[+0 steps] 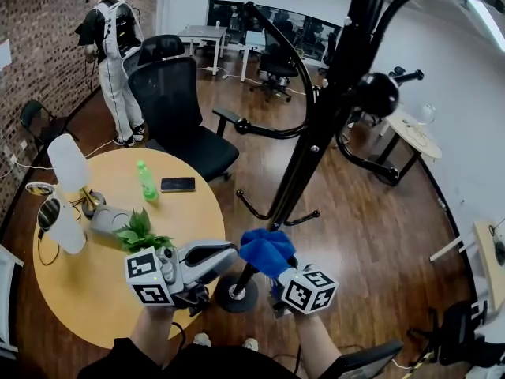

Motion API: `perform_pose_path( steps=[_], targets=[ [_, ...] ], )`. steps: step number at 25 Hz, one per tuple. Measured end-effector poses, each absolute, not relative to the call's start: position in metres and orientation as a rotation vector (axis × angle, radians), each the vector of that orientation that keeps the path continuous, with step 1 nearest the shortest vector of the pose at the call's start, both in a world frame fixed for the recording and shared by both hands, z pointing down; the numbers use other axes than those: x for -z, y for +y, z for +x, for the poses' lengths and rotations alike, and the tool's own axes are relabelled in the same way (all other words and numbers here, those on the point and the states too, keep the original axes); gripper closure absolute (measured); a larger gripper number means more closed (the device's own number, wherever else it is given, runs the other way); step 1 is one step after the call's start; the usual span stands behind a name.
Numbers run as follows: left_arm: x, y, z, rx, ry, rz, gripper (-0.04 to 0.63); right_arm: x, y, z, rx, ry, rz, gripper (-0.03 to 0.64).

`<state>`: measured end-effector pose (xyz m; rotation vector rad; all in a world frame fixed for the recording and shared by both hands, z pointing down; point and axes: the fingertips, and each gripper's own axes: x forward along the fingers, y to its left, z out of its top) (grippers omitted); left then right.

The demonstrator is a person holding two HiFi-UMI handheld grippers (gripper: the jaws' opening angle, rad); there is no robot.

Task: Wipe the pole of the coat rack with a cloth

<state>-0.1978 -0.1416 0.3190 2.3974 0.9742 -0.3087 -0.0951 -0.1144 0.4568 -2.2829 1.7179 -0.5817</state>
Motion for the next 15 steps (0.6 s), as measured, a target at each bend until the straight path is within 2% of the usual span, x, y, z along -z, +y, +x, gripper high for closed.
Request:
perform_pose_path(
  steps=[4, 10, 15],
  targets=[
    [-0.319, -0.146, -0.198, 0.317, 0.956, 2.408, 0.595, -0.449, -0.114, -0.125, 0.649, 1.828, -2.172, 0.594],
    [-0.315, -0.154, -0.204, 0.335, 0.938, 2.424, 0.595, -0.458, -0.121, -0.079, 0.497, 1.678, -2.361, 0.594],
    [-0.311, -0.163, -0.211, 0.361, 0.923, 2.447, 0.595, -0.396, -0.126, -0.066, 0.259, 1.651, -2.425, 0.594]
  ],
)
